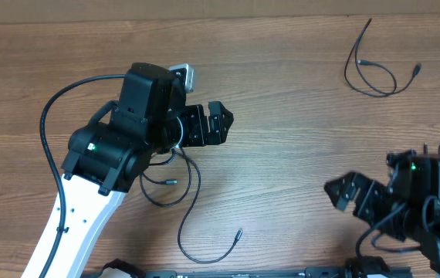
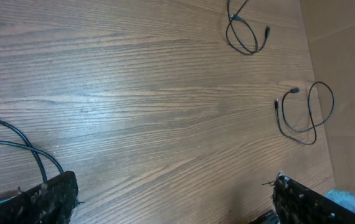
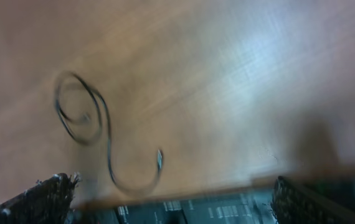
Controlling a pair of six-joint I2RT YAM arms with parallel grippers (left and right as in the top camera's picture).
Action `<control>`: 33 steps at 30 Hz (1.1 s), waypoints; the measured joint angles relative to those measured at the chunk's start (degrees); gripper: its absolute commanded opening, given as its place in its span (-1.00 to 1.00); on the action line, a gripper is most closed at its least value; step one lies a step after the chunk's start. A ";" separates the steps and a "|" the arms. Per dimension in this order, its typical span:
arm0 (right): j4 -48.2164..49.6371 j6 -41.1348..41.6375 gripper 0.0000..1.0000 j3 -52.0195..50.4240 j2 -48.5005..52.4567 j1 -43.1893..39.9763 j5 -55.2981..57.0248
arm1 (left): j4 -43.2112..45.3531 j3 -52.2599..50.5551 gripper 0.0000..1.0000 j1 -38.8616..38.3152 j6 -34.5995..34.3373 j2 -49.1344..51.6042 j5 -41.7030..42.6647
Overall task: Untangle cables
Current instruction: 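Move the right gripper back left toward the center cable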
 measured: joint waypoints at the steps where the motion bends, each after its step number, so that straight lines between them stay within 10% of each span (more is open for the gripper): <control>1: 2.69 -0.04 1.00 -0.31 0.00 0.00 -0.13 | -0.02 0.00 0.99 0.00 0.00 0.00 0.00; 8: 18.95 -0.02 1.00 -0.52 0.00 0.02 -2.54 | 0.00 0.00 0.99 0.00 0.00 0.00 0.00; 33: 18.01 -0.04 1.00 -2.43 10.49 0.00 -7.89 | 0.00 0.00 0.99 0.00 0.00 0.00 0.00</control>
